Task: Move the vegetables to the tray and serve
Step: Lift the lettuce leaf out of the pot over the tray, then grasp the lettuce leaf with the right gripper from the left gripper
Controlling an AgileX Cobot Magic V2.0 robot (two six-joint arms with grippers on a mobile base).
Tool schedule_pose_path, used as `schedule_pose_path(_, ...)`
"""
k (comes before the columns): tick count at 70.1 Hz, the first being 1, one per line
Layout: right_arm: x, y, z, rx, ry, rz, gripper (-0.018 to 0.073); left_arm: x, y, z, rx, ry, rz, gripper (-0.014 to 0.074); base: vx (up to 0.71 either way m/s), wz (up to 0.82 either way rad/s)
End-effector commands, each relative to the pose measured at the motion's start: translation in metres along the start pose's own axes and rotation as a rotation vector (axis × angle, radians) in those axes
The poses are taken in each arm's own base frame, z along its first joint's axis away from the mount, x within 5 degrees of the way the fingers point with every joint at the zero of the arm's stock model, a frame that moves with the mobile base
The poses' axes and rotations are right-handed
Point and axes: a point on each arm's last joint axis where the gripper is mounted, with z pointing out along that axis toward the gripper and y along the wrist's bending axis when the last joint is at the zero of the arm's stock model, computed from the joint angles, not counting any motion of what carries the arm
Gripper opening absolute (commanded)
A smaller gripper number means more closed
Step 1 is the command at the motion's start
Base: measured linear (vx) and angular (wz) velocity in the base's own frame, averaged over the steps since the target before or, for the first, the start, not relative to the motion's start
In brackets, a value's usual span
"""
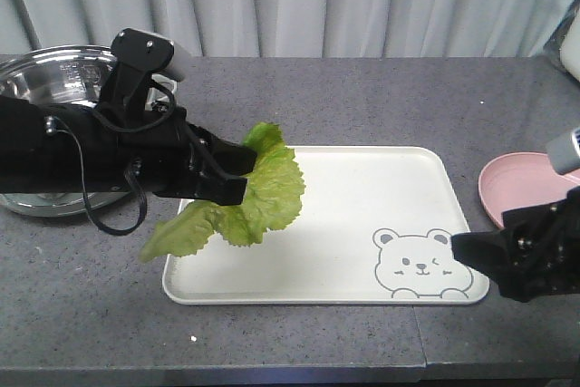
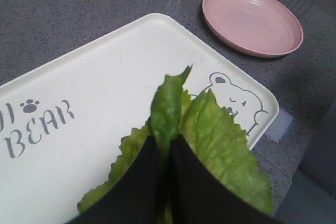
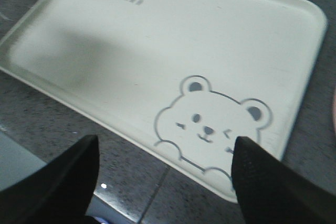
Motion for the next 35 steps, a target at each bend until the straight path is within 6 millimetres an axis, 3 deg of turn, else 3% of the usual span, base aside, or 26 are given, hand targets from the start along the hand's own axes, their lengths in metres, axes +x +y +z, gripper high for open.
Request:
schedule_pose_path(1,-0.022,0.003,0.003,-0.107,-0.094,-0.023,0.0504,-0.017,-0.007,-0.011,0.013,-0.114,-0.010,-0.0006,0.00,0.00)
schedule_pose_path(21,-0.049,0.001,0.033,-0.372,-0.147,0.010,0.0504,-0.018,-0.008,-0.011,0.018,-0.120,-0.007,-0.0006,0.00,0.00)
schedule_pose_path(35,-0.071,0.025,0.069,-0.488,-0.086,-0.042,0.0504,-0.018,-0.008,-0.011,0.018,-0.120,-0.007,-0.0006,0.00,0.00)
